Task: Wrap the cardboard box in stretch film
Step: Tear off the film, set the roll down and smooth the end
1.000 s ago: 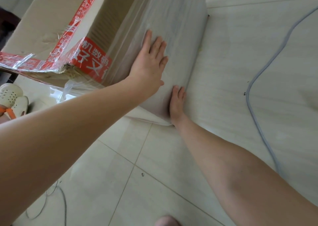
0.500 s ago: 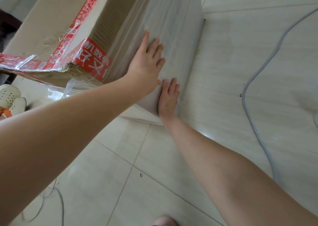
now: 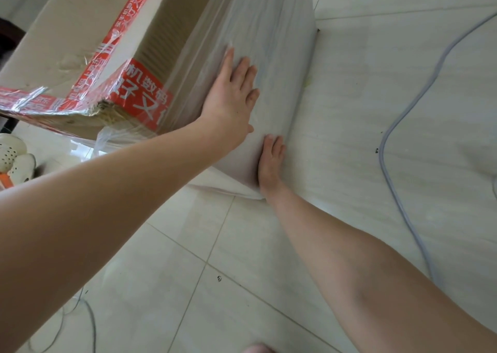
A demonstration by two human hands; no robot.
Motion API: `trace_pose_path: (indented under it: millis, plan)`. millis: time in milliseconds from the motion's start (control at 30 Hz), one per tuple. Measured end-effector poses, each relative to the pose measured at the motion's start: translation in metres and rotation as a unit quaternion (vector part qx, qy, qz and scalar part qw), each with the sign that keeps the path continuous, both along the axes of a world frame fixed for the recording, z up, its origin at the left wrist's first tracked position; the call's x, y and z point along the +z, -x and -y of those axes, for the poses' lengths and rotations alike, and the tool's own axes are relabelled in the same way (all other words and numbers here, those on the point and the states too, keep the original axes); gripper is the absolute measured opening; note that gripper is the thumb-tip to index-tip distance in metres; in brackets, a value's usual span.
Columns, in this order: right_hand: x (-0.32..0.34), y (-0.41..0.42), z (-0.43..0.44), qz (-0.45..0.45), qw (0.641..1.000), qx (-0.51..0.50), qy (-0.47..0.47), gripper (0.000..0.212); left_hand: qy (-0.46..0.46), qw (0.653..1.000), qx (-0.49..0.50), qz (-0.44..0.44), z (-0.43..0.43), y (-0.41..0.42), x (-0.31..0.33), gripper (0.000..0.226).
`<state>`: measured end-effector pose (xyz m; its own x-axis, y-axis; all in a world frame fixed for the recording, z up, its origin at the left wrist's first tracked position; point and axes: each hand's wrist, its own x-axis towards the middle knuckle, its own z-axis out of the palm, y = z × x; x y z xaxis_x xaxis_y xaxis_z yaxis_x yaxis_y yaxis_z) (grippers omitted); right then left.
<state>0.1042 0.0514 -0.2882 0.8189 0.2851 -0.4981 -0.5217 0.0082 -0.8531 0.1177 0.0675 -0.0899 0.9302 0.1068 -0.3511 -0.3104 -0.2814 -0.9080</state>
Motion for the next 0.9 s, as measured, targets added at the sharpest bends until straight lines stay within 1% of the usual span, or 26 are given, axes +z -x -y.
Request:
trace_pose_path:
  millis: [133, 333, 433, 533, 633, 733, 800, 900]
  plan:
    - [-0.005, -0.004, -0.002, -0.003, 1.000, -0.029, 0.009, 0.064, 0.007, 1.000, -0.001, 0.005, -0.001, -0.001, 0.000, 0.076]
    - [-0.007, -0.016, -0.003, 0.012, 1.000, 0.000, 0.010, 0.059, 0.005, 1.000, 0.006, 0.004, -0.003, -0.008, -0.002, 0.076]
    - [-0.005, -0.039, 0.007, 0.012, 0.999, 0.016, 0.038, 0.055, 0.005, 1.000, 0.014, 0.006, -0.002, -0.013, -0.003, 0.073]
    - [0.002, -0.051, 0.018, -0.001, 0.999, -0.023, 0.030, 0.058, 0.041, 0.999, 0.019, 0.017, 0.000, -0.016, 0.000, 0.066]
    - [0.012, -0.039, 0.024, 0.015, 0.998, -0.066, -0.001, 0.061, 0.077, 0.997, 0.008, 0.022, 0.004, -0.016, 0.005, 0.061]
    - [0.031, -0.016, 0.019, 0.054, 0.995, -0.083, -0.028, 0.062, 0.066, 0.998, -0.001, -0.003, 0.010, -0.007, 0.002, 0.061]
    - [0.045, -0.002, 0.010, 0.084, 0.993, -0.074, -0.038, 0.061, 0.057, 0.998, -0.002, -0.014, 0.010, 0.001, -0.001, 0.062]
    - [0.058, 0.009, -0.004, 0.109, 0.993, -0.029, -0.021, 0.057, 0.030, 0.999, 0.008, -0.020, 0.004, 0.007, 0.002, 0.064]
